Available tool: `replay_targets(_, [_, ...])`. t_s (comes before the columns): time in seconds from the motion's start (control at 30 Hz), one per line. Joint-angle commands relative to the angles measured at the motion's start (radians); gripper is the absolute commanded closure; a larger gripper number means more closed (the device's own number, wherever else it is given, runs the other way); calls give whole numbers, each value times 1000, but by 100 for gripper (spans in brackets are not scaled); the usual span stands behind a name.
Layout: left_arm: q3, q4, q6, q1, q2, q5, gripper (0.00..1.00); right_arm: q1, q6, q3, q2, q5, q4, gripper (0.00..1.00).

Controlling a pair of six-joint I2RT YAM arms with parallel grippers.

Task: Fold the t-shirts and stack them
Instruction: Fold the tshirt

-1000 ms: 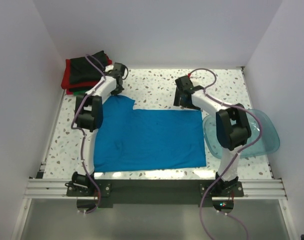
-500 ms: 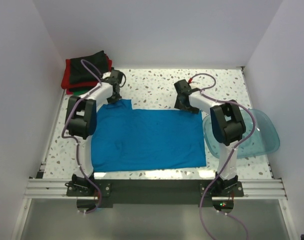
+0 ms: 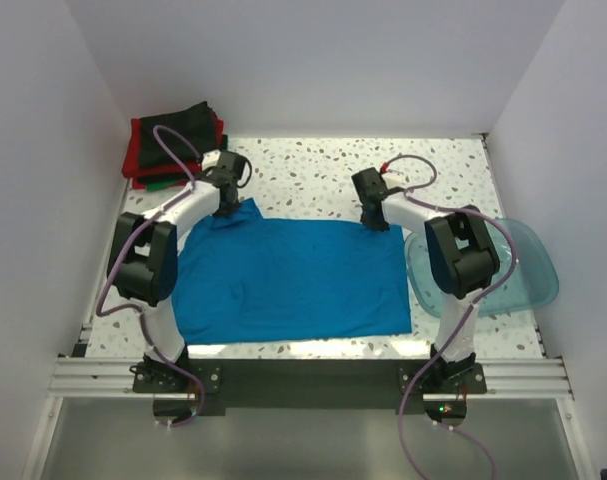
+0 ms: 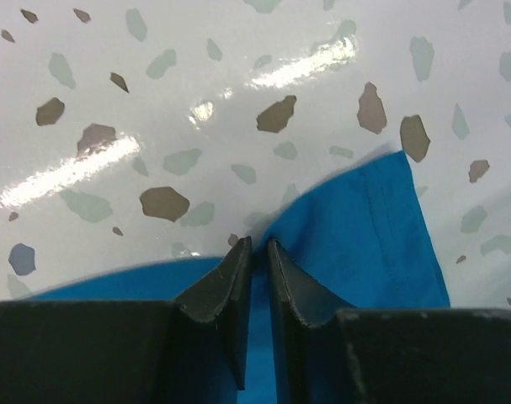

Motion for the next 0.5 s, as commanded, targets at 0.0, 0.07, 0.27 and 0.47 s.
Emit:
replay_targets(0.0, [-44, 33, -27, 1, -79, -50, 100, -2, 9, -62, -63, -15, -37, 83])
replay_targets(0.07, [-59, 36, -29, 0, -93, -52, 100, -1, 12, -73, -74, -10, -40, 80])
replay_targets(0.27, [-84, 42, -30, 0, -108, -53, 100, -2, -21, 18, -14, 59, -132, 59])
replay_targets(0.47, [-75, 38, -35, 0, -106, -58, 100, -1, -2, 69, 10, 84, -183, 53])
